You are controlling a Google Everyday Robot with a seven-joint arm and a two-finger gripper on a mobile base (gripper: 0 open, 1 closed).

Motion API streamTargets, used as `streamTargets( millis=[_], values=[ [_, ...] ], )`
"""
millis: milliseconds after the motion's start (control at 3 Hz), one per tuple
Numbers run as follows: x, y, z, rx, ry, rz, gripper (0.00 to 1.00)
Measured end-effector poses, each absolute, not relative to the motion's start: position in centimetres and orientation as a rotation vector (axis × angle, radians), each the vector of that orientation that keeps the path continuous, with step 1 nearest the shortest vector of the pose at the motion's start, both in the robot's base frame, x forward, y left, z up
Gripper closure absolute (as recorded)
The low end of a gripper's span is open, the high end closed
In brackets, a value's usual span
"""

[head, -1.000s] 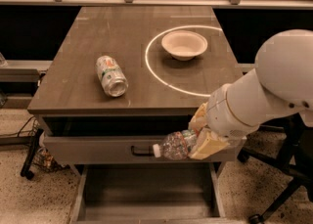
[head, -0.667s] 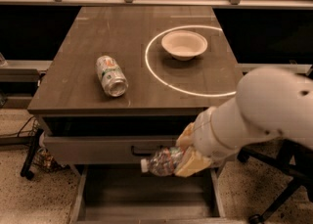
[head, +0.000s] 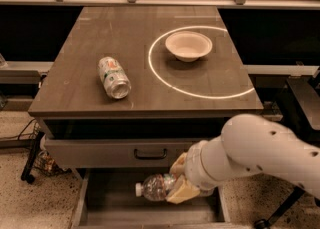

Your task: Place water bottle into middle drawer

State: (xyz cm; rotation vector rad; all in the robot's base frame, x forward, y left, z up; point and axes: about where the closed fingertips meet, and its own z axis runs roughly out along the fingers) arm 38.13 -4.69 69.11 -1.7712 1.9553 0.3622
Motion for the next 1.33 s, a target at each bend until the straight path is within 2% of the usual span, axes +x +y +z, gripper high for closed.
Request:
streamTargets(
  millis=[667,1333],
  values=[
    [38.6,-2.8,61.8,-1.716,1.885,0.427,1.00],
    [38.6,-1.1,59.4,-1.689,1.860,0.466,1.00]
  ],
)
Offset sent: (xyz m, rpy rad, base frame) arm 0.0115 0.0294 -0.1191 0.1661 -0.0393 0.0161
